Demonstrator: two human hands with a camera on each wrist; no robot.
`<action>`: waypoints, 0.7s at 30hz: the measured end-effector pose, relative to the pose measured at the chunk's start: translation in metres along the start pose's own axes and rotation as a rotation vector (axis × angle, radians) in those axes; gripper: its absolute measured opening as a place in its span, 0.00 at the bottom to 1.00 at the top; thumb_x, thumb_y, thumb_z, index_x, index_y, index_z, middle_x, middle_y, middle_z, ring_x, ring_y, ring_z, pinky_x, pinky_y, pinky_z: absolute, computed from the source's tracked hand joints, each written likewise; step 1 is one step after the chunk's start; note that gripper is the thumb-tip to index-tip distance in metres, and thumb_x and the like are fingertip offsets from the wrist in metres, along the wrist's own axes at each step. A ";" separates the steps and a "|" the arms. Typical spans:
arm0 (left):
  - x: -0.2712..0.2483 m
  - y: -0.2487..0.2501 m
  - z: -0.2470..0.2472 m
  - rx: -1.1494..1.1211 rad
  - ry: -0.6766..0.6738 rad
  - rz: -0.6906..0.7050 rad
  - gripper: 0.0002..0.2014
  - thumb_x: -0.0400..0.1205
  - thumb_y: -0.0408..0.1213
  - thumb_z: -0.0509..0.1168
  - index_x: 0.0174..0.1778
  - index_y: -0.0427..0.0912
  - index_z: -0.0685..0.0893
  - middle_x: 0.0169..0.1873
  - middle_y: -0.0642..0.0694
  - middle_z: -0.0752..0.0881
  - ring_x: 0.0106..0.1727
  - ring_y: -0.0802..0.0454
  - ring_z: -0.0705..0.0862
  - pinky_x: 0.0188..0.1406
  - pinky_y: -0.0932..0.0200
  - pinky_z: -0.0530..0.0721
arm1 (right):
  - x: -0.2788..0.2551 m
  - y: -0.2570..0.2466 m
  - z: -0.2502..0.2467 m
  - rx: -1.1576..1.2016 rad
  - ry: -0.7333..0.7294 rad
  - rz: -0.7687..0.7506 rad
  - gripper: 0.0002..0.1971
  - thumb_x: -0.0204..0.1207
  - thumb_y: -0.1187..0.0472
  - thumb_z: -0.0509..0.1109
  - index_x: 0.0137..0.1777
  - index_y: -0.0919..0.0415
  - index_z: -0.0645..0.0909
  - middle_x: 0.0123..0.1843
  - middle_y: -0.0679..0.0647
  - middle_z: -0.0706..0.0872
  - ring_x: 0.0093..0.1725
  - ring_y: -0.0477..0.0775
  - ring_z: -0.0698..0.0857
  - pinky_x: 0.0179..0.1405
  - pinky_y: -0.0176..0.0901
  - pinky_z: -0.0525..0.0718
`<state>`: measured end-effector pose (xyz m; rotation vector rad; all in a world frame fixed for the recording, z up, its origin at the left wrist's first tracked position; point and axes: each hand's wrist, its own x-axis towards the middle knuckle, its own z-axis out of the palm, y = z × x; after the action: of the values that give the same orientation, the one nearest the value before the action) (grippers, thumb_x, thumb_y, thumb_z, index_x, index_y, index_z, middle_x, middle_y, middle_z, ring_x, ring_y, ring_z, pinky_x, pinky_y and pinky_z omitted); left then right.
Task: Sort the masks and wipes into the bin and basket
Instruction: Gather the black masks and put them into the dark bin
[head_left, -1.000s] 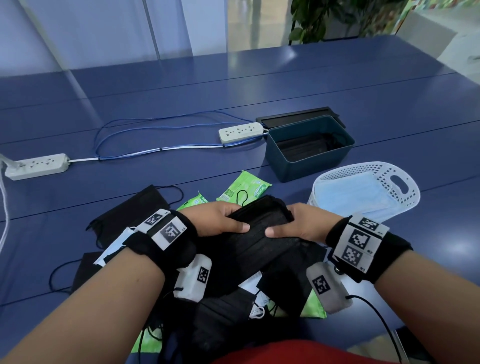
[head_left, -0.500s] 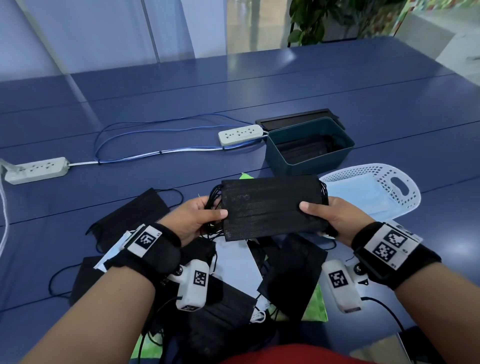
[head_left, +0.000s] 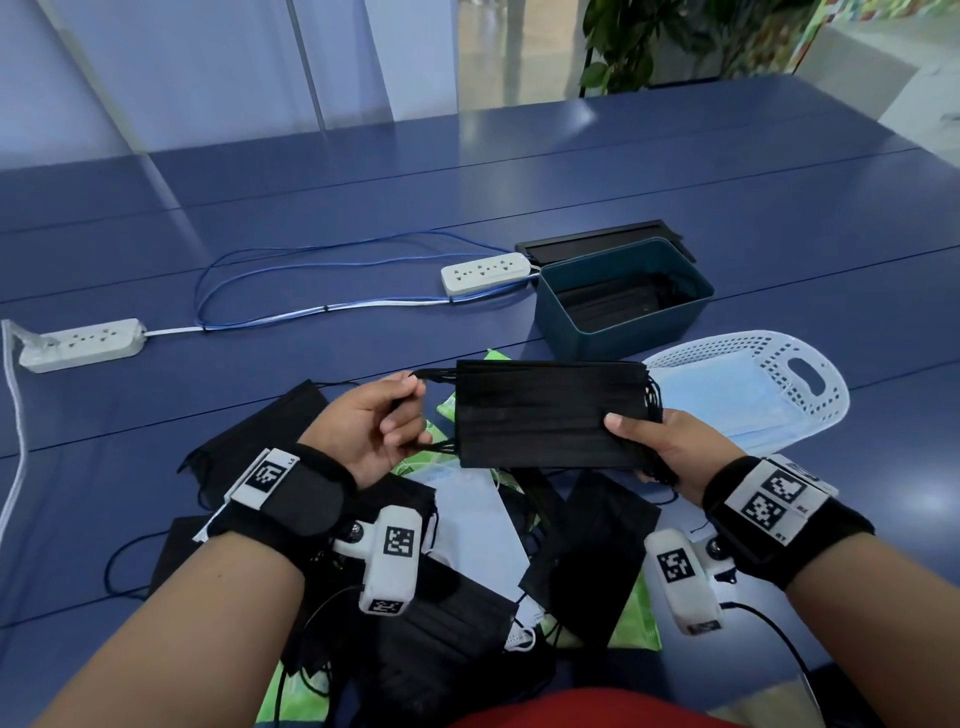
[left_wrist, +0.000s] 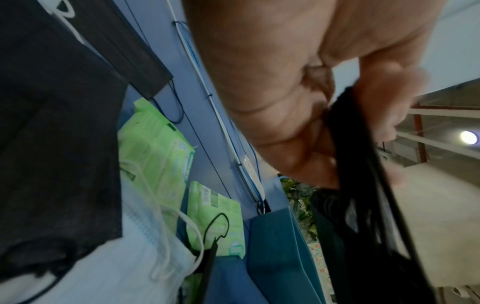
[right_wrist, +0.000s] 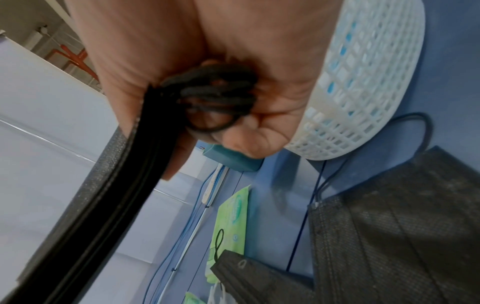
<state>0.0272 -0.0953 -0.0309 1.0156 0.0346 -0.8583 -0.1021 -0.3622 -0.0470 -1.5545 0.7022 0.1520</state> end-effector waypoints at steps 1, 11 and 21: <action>0.001 0.002 0.002 0.001 -0.014 -0.003 0.07 0.76 0.36 0.60 0.33 0.40 0.78 0.12 0.52 0.63 0.12 0.58 0.62 0.20 0.64 0.77 | 0.000 0.000 0.000 -0.007 -0.004 0.001 0.11 0.78 0.59 0.69 0.34 0.61 0.78 0.18 0.49 0.73 0.16 0.46 0.70 0.16 0.35 0.68; 0.009 0.011 -0.013 -0.183 -0.083 0.109 0.40 0.59 0.43 0.79 0.70 0.45 0.79 0.27 0.52 0.75 0.24 0.58 0.70 0.26 0.65 0.79 | -0.007 -0.028 -0.035 0.100 -0.074 -0.106 0.15 0.82 0.61 0.59 0.33 0.63 0.72 0.16 0.46 0.62 0.16 0.44 0.62 0.22 0.35 0.60; 0.045 0.025 0.052 0.060 0.114 0.214 0.09 0.85 0.29 0.56 0.43 0.44 0.77 0.21 0.52 0.75 0.20 0.60 0.75 0.34 0.63 0.88 | 0.017 -0.102 -0.100 0.475 0.119 -0.346 0.14 0.82 0.71 0.53 0.42 0.55 0.76 0.20 0.47 0.75 0.22 0.44 0.77 0.31 0.39 0.86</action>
<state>0.0557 -0.1563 -0.0018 1.1021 -0.0032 -0.6091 -0.0677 -0.4675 0.0455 -1.2067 0.5041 -0.3461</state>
